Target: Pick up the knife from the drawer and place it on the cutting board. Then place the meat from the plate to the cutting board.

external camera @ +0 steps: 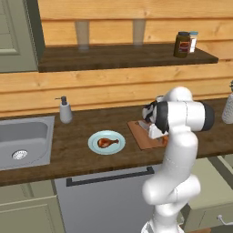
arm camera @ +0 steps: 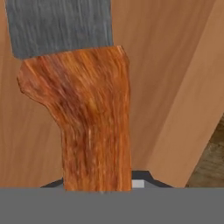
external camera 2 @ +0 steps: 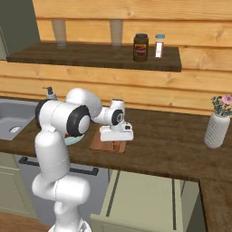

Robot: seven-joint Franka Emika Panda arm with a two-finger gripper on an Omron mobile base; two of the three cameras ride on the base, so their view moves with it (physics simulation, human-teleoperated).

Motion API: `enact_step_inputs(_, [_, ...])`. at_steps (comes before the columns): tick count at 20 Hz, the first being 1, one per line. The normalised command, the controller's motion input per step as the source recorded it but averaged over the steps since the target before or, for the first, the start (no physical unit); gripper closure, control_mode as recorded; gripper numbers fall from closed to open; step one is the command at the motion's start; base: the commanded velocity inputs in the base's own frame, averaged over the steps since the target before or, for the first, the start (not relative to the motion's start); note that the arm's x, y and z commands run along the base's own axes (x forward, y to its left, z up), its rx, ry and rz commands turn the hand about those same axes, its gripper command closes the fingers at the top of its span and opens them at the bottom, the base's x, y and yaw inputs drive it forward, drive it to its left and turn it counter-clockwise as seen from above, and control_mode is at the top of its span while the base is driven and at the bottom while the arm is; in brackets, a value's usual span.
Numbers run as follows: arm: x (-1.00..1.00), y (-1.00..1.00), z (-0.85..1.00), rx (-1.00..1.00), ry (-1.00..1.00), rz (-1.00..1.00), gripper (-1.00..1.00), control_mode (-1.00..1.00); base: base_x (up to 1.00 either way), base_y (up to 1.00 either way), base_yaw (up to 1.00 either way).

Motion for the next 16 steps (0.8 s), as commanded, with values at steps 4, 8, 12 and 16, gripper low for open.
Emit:
enact_step_inputs(4, [0.57, 0.0, -0.14, 0.0, 0.01, 0.0, 1.0, -1.0, 0.0, 0.0, 0.0])
enact_step_inputs(8, [0.31, 0.0, -0.02, 0.0, 0.0, 0.0, -1.0, -1.0, 0.0, 0.0, 0.0])
enact_step_inputs(12, [-0.19, 0.36, 0.56, 0.0, -0.02, 0.12, -1.0, -1.0, 0.0, 0.0, 0.0])
enact_step_inputs(16, [-0.53, 0.68, 0.31, -0.01, -0.05, 0.26, -1.0, -1.0, 0.0, 0.0, 0.0])
